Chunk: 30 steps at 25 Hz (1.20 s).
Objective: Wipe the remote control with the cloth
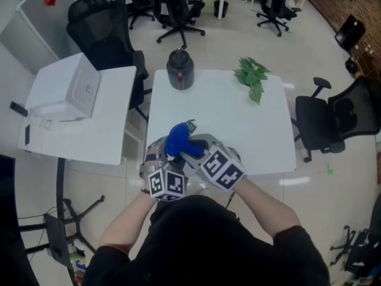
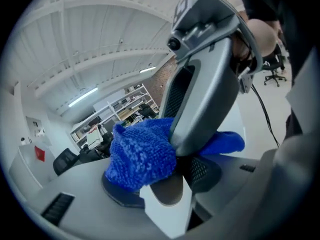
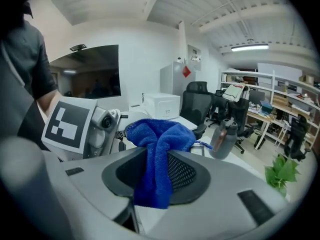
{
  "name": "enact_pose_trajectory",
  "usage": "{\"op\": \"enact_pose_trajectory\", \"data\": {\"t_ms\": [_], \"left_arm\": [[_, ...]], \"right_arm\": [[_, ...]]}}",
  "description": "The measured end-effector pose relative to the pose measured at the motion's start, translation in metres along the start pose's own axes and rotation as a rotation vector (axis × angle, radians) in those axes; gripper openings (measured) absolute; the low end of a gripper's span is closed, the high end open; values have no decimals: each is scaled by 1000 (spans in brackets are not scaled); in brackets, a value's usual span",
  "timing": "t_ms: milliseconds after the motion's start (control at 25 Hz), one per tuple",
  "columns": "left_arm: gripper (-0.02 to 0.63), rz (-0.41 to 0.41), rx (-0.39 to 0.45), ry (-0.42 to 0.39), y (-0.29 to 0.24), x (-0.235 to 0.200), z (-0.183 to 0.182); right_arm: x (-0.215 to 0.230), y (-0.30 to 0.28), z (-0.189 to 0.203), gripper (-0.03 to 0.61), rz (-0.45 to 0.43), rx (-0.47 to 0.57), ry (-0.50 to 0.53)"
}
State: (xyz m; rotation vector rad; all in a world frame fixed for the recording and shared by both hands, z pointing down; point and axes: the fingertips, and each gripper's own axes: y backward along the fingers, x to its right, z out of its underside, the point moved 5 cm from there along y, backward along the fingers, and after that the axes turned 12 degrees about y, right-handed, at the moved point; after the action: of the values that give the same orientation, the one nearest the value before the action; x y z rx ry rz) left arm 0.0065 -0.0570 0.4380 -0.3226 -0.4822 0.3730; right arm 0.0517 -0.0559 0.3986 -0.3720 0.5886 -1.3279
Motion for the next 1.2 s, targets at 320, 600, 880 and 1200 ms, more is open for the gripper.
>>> {"op": "enact_pose_trajectory", "data": {"t_ms": [320, 600, 880, 1200], "left_arm": [[209, 96, 41, -217, 41, -8, 23], [207, 151, 84, -190, 73, -28, 40], [207, 153, 86, -160, 80, -45, 51], [207, 167, 125, -270, 89, -44, 48]], "right_arm": [[-25, -21, -15, 127, -3, -82, -10], [-11, -29, -9, 126, 186, -110, -96], [-42, -29, -55, 126, 131, -38, -49], [-75, -49, -69, 124, 19, -77, -1]]}}
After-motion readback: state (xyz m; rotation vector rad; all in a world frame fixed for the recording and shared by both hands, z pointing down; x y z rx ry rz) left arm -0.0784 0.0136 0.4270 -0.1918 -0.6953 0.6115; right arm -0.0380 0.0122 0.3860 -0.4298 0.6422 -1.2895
